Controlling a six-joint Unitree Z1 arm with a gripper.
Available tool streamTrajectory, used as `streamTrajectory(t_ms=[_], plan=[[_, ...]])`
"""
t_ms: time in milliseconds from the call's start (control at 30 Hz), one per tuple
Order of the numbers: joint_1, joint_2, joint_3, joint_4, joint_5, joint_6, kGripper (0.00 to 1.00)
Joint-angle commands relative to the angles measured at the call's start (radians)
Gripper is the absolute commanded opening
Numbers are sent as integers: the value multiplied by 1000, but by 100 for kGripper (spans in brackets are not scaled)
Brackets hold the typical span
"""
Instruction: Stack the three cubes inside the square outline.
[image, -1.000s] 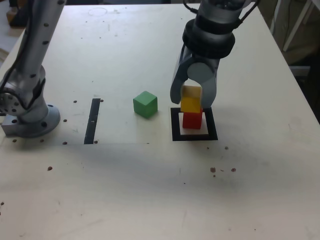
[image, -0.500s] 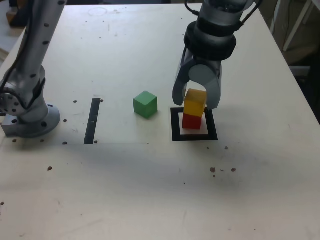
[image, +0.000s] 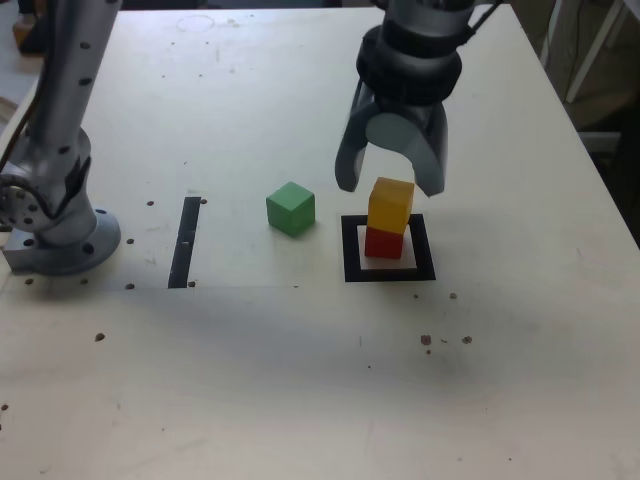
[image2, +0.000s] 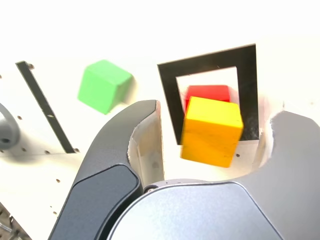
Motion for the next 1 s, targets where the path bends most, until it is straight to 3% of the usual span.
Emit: streamTrajectory(t_ms=[0,500,700,967], plan=[[2,-43,19,2,16,-5,100],[2,-237,245,-15,91,8,100],[2,-285,381,-59,138,145,100],[2,-326,517,-213,177,316,100]])
